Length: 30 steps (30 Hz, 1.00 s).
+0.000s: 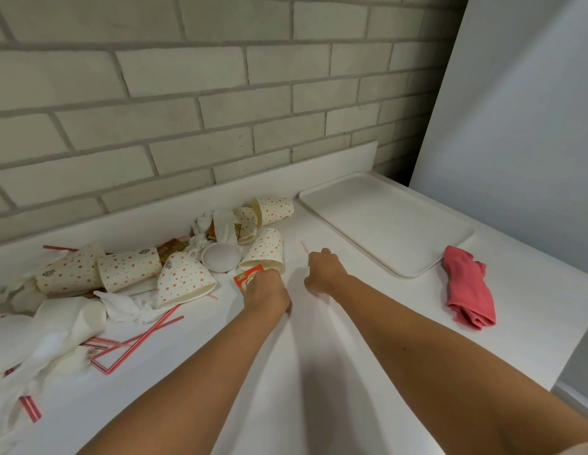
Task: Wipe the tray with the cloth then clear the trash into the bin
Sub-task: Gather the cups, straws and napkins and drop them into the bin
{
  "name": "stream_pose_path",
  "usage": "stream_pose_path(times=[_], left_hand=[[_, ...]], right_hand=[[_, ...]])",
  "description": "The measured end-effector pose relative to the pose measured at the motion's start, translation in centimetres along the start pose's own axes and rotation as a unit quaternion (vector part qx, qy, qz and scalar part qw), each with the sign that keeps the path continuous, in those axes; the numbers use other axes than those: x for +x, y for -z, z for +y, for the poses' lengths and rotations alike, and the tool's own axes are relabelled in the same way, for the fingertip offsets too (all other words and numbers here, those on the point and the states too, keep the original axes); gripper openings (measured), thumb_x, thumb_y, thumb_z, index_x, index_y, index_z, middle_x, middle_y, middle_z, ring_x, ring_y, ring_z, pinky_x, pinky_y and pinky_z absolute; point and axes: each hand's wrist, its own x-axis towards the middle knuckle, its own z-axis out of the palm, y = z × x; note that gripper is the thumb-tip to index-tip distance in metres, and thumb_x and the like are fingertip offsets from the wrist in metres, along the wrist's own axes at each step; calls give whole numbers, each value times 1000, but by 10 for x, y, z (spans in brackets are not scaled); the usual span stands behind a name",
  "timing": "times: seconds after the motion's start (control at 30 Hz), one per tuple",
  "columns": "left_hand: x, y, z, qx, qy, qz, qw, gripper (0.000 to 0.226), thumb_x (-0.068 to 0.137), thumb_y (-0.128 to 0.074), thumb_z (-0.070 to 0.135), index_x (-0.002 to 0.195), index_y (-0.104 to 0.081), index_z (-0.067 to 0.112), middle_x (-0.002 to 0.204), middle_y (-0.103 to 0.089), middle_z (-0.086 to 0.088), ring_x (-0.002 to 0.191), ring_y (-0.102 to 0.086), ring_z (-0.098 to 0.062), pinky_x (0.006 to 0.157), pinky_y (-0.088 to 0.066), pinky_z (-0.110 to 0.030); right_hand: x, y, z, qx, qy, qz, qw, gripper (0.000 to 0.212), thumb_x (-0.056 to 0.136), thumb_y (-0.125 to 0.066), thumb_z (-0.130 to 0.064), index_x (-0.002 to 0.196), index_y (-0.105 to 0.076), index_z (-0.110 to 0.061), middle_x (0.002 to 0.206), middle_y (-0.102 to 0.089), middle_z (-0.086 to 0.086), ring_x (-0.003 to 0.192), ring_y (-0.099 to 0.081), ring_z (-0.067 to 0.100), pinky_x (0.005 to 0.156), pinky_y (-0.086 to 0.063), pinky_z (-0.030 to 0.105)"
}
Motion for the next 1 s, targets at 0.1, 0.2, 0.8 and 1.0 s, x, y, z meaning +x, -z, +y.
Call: stream_pose_path(times=[0.1, 0.2, 0.8, 1.0], left_hand=[[2, 2, 4, 29, 14, -18, 999, 25, 89, -57, 11, 113, -59, 5, 116, -61, -10, 107, -59, -25, 77, -46, -26], [2, 3, 5, 46, 13, -43, 998, 25, 92, -54, 19, 114, -58, 7, 116, -61, -8, 107, -59, -23, 76, -45, -26], [-11, 1, 20, 52, -30, -100, 993, 27, 92, -51, 21, 114, -58, 7, 115, -60, -9, 106, -59, -26, 74, -44, -30], [-17, 5, 38, -68, -54, -44, 995, 28, 96, -42, 20, 114, -55, 3, 110, -62, -13, 100, -61, -28, 72, -43, -31]], right_hand=[[0, -2, 3, -8, -1, 6, 1000, 39, 88, -50, 0, 126, -41, -1, 126, -50, 16, 116, -51, 29, 90, -46, 30], [-3, -4, 3, -22, -9, -9, 1000, 38, 88, -51, 0, 125, -41, 0, 123, -54, 16, 113, -56, 29, 87, -47, 30], [-14, -3, 24, 240, -60, 12, 969, 21, 93, -43, -11, 107, -54, -2, 102, -56, 10, 93, -56, 27, 73, -39, 27], [-22, -4, 19, 534, -58, -72, 841, 30, 91, -57, -32, 72, -50, -12, 56, -42, 3, 46, -32, 12, 42, -25, 22]])
